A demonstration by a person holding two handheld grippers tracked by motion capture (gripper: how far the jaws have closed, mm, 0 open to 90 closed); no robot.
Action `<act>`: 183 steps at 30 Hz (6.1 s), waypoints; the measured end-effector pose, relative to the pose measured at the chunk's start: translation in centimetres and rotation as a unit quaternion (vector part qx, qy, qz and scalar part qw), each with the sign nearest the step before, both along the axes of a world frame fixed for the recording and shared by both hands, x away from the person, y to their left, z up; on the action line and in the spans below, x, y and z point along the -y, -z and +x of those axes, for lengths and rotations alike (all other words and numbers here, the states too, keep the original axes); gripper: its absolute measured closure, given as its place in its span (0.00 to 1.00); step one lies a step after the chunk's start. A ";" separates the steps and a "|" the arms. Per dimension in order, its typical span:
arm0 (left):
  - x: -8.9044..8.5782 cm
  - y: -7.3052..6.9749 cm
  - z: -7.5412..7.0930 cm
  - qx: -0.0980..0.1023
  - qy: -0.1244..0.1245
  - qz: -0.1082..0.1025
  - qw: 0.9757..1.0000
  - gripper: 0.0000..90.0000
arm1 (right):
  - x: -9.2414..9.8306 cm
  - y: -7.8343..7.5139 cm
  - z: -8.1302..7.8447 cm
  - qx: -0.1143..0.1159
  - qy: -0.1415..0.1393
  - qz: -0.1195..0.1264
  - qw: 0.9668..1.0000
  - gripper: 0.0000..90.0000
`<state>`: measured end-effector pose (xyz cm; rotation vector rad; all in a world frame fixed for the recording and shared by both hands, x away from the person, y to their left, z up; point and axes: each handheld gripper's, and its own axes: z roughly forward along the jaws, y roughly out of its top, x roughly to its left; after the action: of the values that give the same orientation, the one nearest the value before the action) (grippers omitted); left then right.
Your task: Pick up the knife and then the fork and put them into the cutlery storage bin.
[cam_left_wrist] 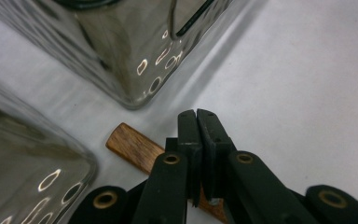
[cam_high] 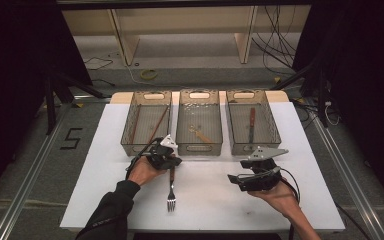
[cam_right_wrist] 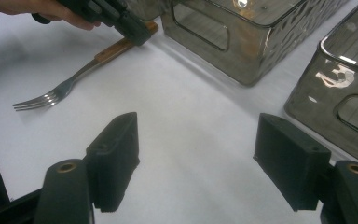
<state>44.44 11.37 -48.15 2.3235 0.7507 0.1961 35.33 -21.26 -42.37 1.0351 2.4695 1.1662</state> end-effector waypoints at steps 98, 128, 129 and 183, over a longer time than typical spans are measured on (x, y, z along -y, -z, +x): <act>-8.4 -1.6 -7.5 -0.077 0.115 0.202 0.969 0.66 | 0.0 0.1 -0.5 -0.009 -0.011 -0.007 1.000 0.35; -5.5 -2.9 -8.5 -0.044 0.163 0.179 0.969 0.84 | -0.2 -0.4 -0.7 -0.002 -0.021 0.004 1.000 0.35; -5.2 -3.1 -8.6 -0.040 0.170 0.184 0.967 0.84 | -0.4 -0.5 -0.8 0.000 -0.025 0.005 1.000 0.35; 6.3 -6.0 -9.6 -0.003 0.307 0.164 0.938 0.84 | -8.9 1.2 -2.9 0.001 -0.232 -0.109 0.967 0.56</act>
<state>34.79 5.10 -42.19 2.7501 -0.0420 0.0319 32.45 -12.38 -43.61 0.4056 2.8482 0.9656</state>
